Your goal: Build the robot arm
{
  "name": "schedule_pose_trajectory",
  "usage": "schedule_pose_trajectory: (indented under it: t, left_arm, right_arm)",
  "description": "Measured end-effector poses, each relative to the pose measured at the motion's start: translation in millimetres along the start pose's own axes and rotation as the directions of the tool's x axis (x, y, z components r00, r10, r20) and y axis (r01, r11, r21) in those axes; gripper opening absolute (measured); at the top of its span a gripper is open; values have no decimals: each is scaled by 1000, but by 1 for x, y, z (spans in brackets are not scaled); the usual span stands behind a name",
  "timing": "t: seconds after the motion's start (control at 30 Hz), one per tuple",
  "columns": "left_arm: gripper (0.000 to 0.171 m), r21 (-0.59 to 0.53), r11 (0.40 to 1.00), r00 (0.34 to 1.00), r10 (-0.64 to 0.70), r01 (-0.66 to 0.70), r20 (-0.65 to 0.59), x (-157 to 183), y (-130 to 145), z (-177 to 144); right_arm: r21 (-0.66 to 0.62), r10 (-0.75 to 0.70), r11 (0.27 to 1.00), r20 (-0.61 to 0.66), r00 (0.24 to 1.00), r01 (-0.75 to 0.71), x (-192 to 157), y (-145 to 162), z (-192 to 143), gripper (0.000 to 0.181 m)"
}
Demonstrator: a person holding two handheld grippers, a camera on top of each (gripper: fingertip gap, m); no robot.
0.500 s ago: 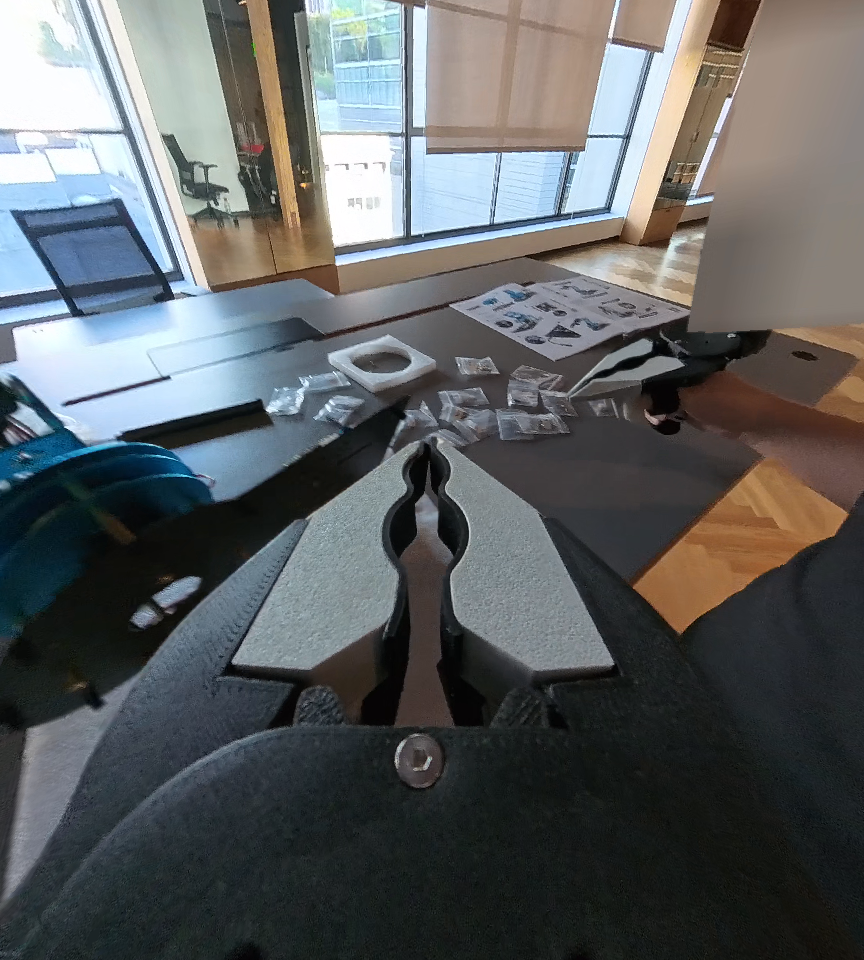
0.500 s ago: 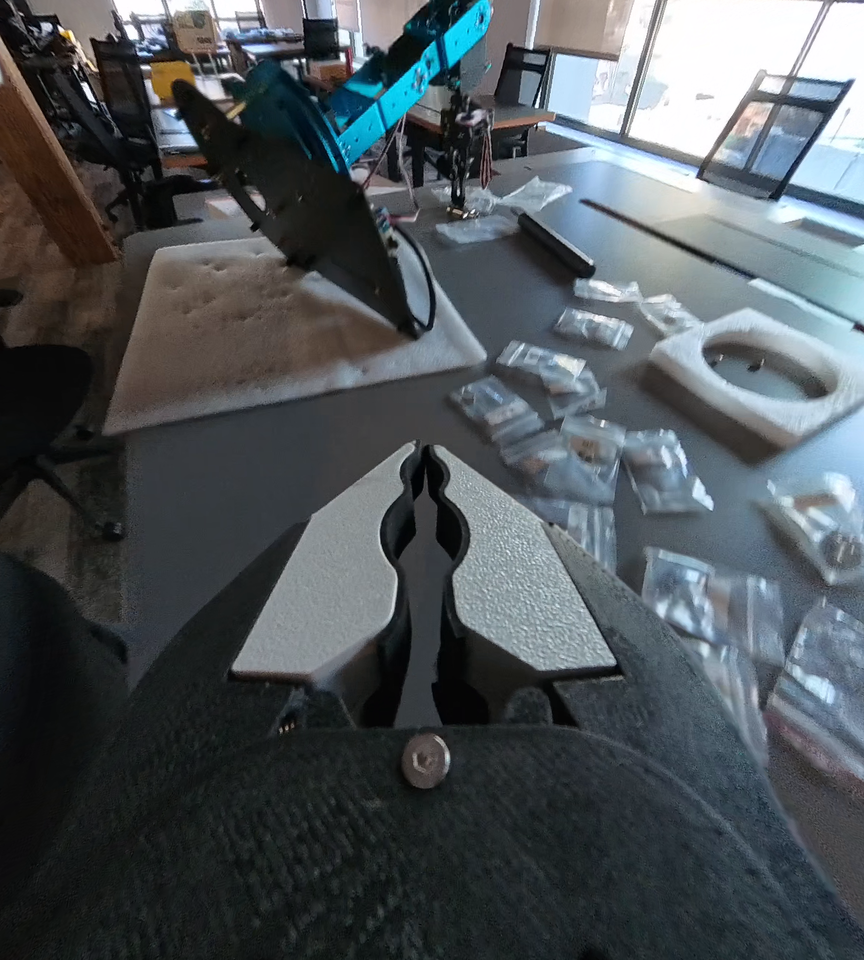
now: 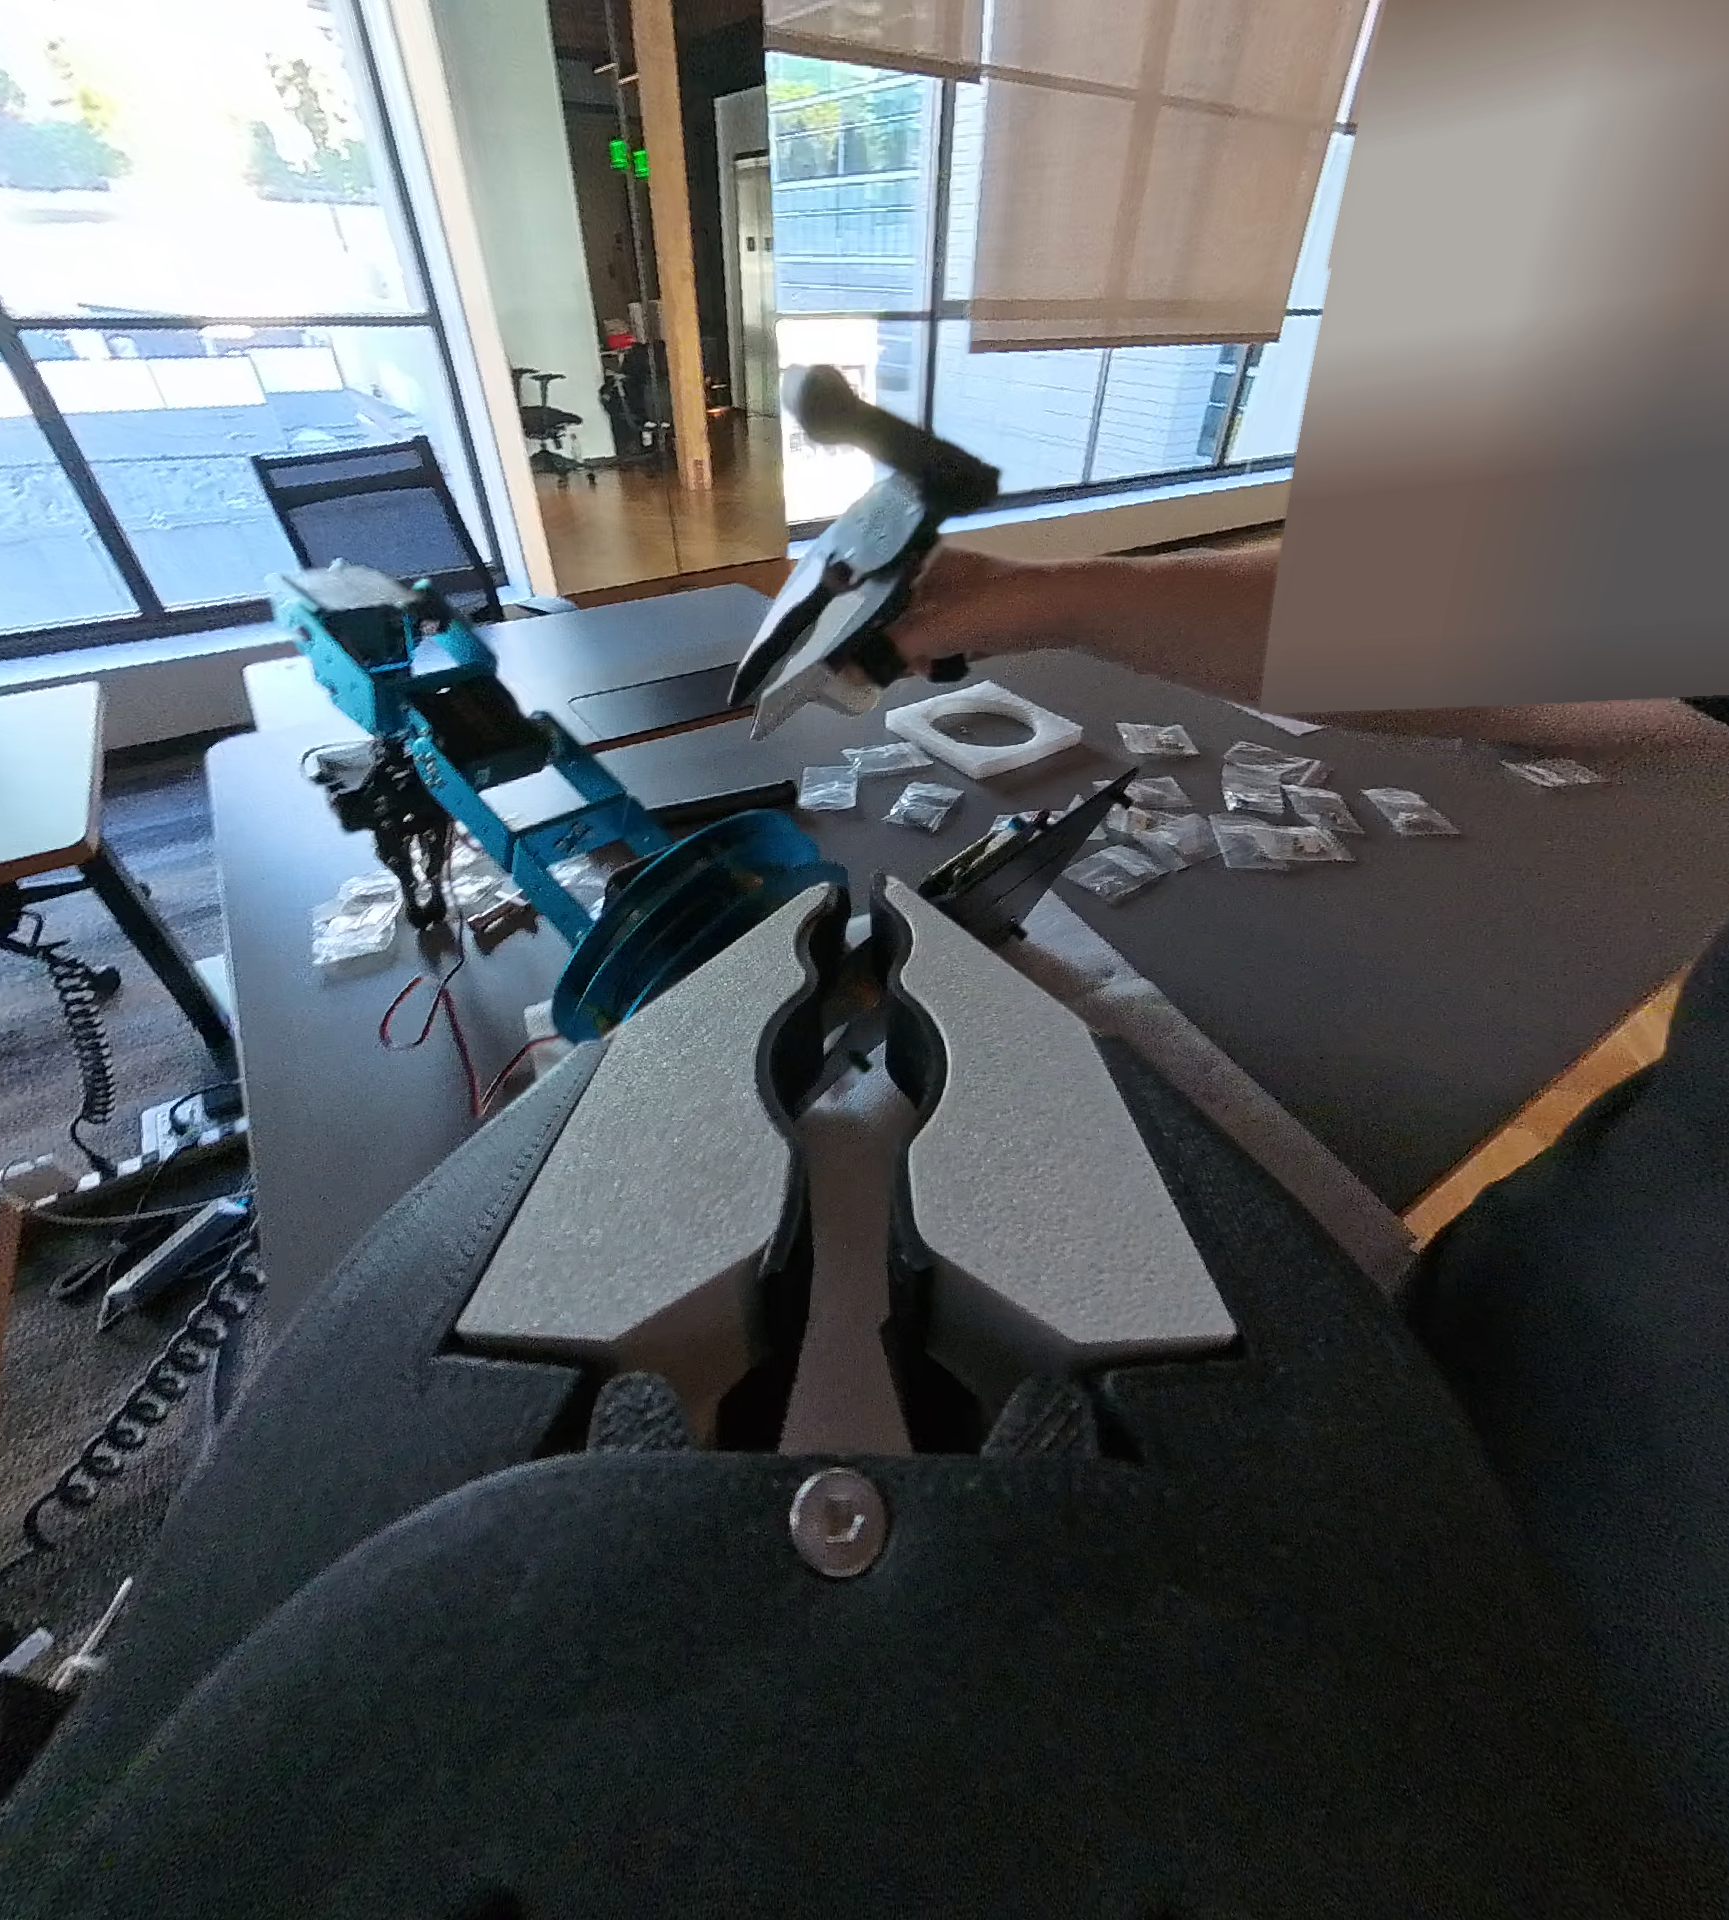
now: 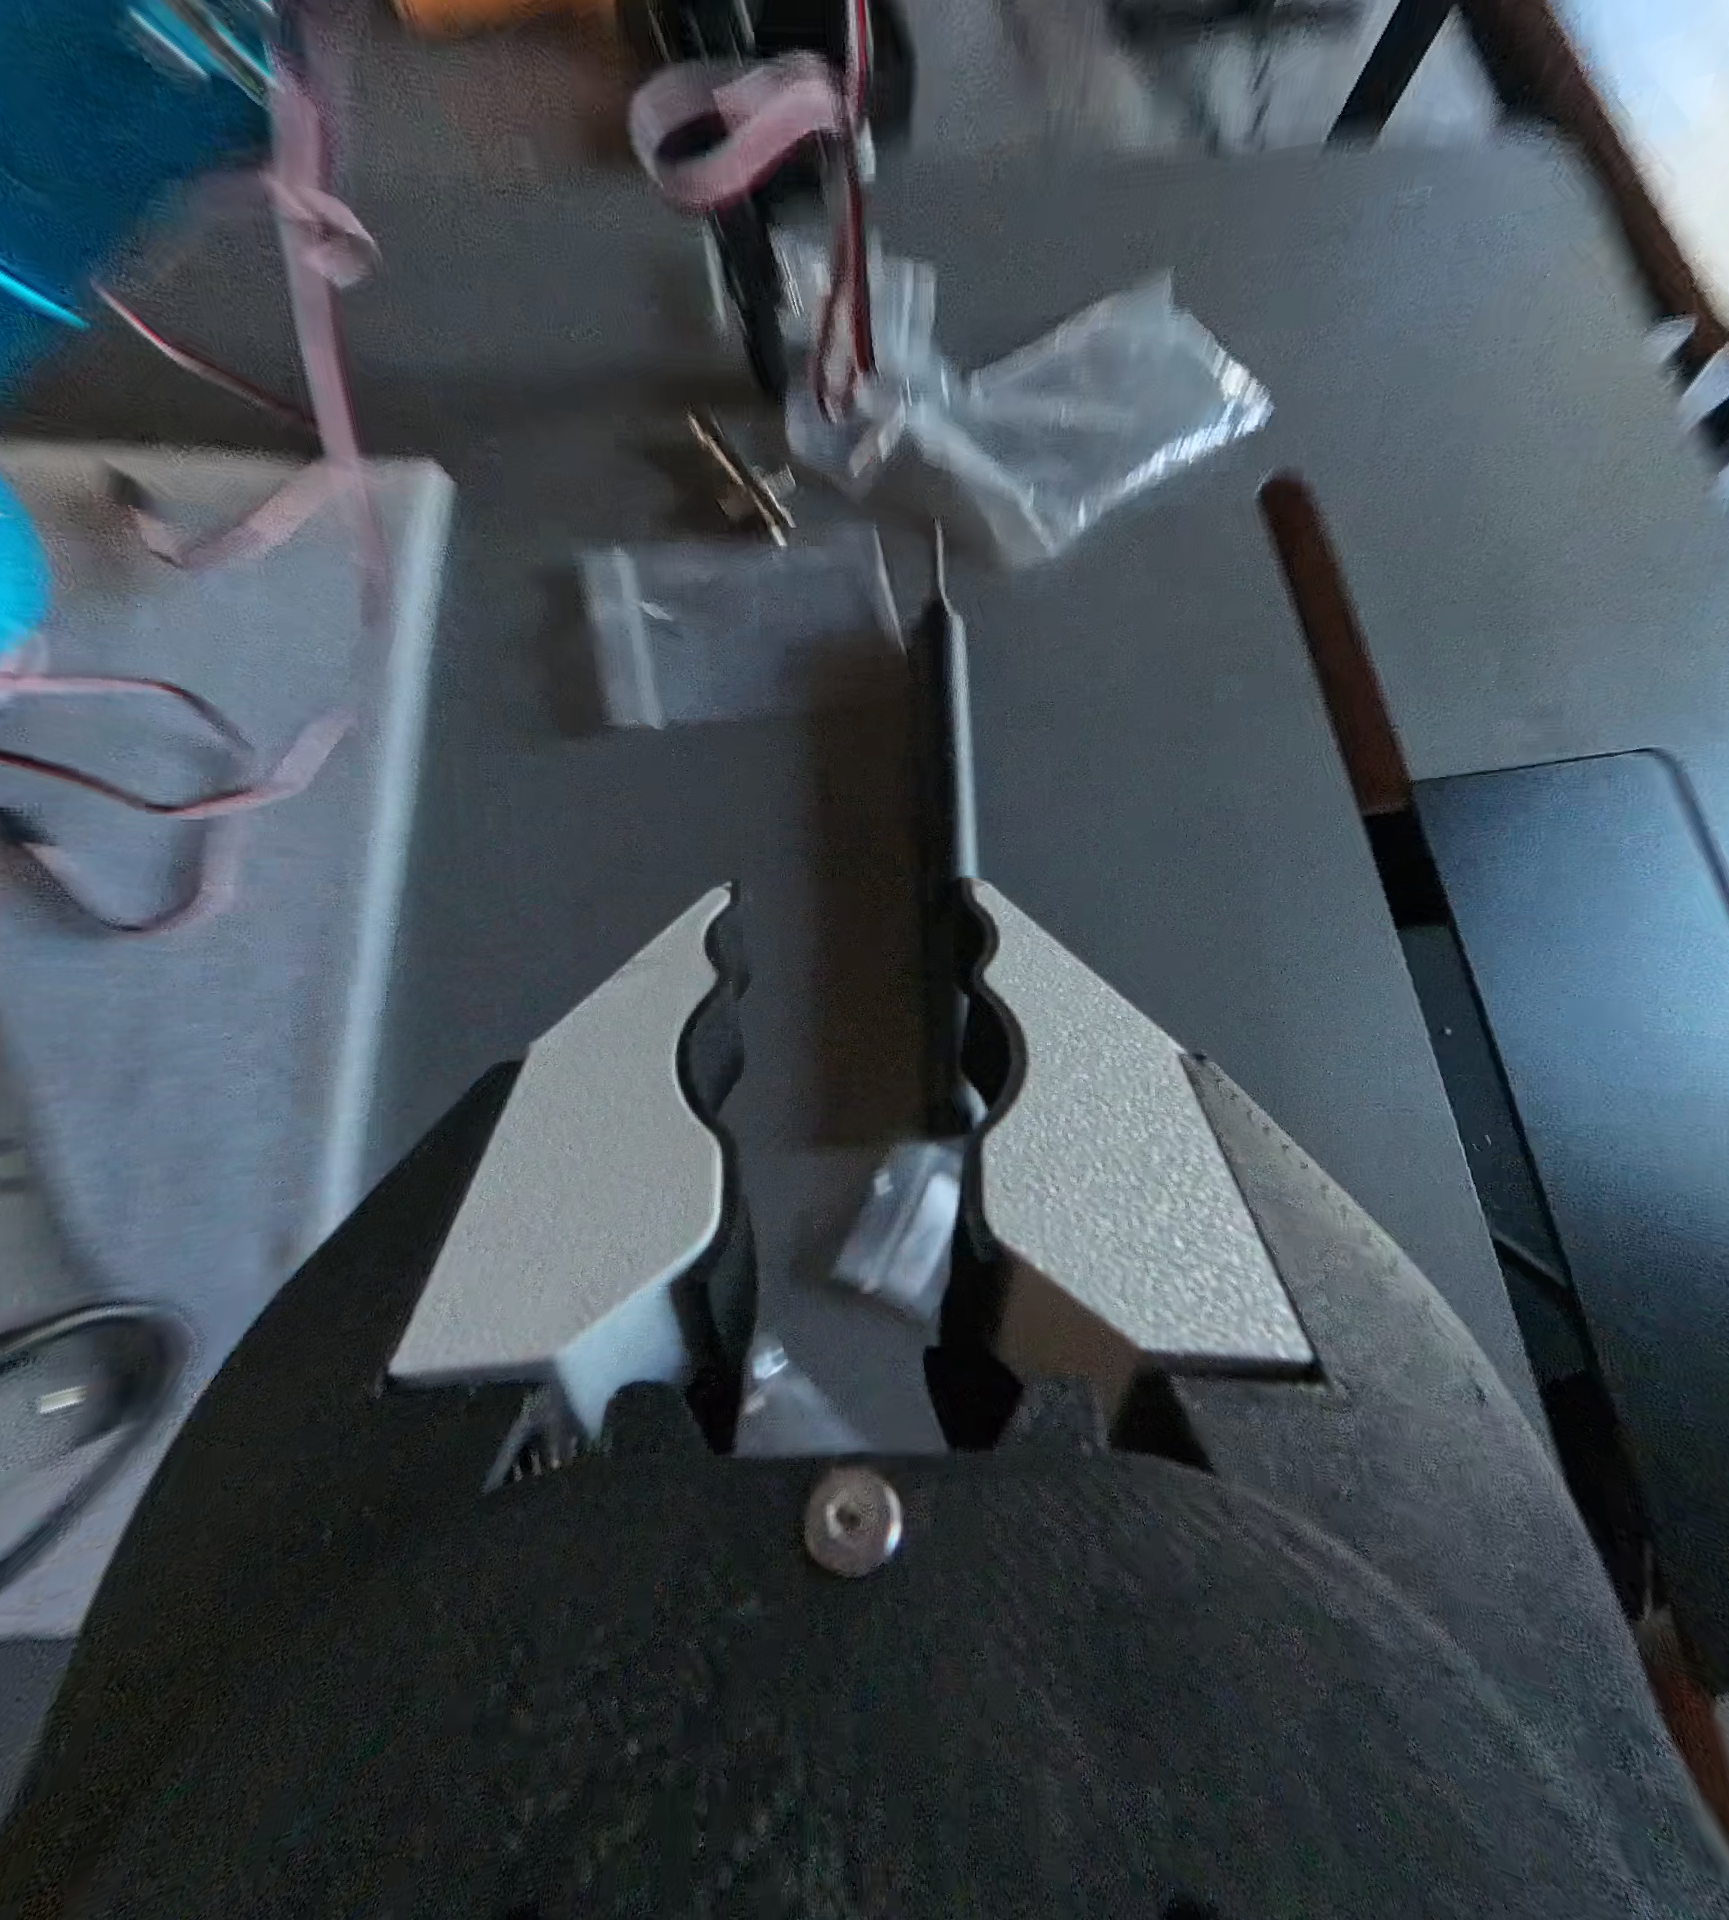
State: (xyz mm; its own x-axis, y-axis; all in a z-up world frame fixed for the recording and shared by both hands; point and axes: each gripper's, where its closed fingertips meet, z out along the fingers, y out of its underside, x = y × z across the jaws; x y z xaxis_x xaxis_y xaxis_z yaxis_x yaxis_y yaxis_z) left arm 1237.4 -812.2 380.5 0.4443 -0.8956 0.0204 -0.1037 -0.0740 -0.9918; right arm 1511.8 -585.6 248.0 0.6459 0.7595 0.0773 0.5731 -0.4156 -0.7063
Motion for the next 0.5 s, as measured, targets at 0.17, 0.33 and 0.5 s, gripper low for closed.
schedule_pose_trajectory:
  t: [0.17, 0.33, 0.5]
  left_arm:
    - [3, 5, 996, 993, -84, 84, 78, 8, 16, -21]
    - [3, 2, 974, 973, -226, 227, 54, 27, 47, -24]
    - [2, 22, 970, 970, -241, 240, 30, 32, 46, -15]
  right_arm:
    - [-162, -53, 985, 23, 998, 56, 25, 19, 54, 35]
    - [-264, -60, 962, 53, 997, 72, 29, 38, 60, 21]
    - [-362, -73, 928, 70, 995, 94, 26, 51, 62, 15]
